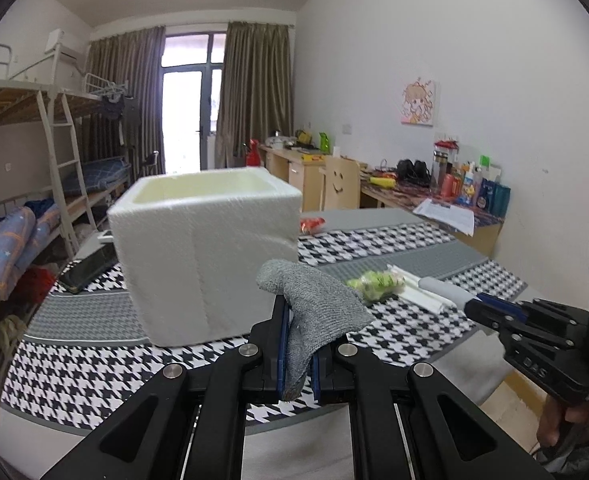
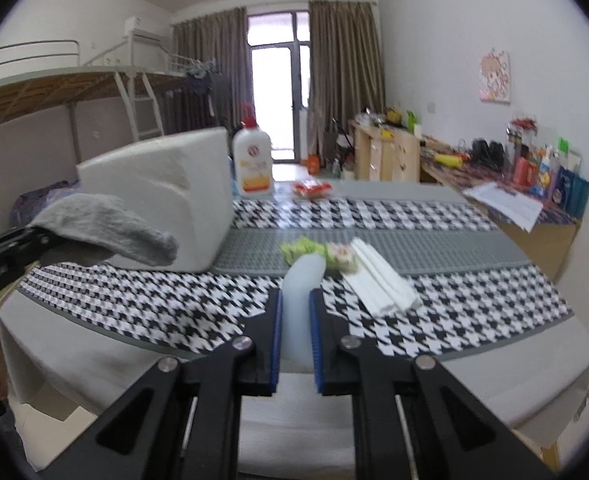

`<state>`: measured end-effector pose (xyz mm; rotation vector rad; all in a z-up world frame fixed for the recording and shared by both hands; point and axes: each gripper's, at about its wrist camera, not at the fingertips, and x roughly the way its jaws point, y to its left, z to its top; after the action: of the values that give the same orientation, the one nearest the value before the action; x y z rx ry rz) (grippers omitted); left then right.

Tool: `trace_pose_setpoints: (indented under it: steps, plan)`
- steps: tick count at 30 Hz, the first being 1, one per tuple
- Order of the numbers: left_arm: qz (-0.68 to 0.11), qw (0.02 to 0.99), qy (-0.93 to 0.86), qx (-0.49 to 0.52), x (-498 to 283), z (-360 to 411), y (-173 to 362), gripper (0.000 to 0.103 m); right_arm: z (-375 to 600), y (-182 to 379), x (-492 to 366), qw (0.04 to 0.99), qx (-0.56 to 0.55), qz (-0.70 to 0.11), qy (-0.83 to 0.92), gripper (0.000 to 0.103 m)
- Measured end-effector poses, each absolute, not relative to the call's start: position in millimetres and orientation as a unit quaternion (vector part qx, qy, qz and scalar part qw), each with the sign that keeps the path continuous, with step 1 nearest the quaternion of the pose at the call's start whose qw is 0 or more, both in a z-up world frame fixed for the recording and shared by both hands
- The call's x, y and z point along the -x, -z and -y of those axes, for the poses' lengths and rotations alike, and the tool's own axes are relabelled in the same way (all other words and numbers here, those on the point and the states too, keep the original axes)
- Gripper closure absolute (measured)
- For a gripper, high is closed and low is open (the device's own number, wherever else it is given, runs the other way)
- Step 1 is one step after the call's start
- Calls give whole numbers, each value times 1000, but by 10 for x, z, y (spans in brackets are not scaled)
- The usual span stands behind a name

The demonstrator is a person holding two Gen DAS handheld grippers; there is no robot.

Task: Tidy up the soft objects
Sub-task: 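Lift the grey sock and white foam strip and carry both toward the foam box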

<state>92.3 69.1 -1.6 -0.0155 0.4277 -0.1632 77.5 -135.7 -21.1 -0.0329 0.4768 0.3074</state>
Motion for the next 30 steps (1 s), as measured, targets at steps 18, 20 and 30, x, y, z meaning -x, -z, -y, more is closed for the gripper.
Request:
trace_pose_setpoints:
  steps: [18, 20, 30]
  plan:
    - [-159, 987, 16, 7, -461, -908, -307, 94, 1016, -203, -379, 957, 37, -162, -237, 87]
    - [-159, 987, 8, 8, -420, -949, -302, 94, 958, -208, -358, 955, 41, -161, -246, 87]
    - [-152, 988, -21, 13, -210, -1162, -293, 94, 723, -229, -248, 947, 53, -152, -278, 87]
